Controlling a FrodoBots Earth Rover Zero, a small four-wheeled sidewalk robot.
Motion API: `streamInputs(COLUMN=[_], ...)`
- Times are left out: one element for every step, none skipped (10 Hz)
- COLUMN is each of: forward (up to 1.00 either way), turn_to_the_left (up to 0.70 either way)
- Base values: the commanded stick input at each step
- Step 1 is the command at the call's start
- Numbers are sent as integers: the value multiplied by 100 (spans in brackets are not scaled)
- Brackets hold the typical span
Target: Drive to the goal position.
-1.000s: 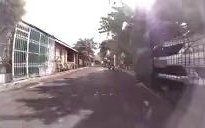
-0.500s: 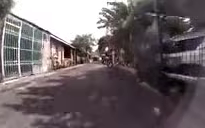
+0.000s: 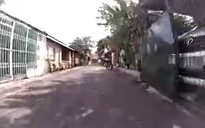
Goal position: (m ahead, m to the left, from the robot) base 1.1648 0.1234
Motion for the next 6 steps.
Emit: streamInputs(forward=[60, 15, 0, 0, 0, 0], turn_to_the_left=[0, 0, 0, 0, 0, 0])
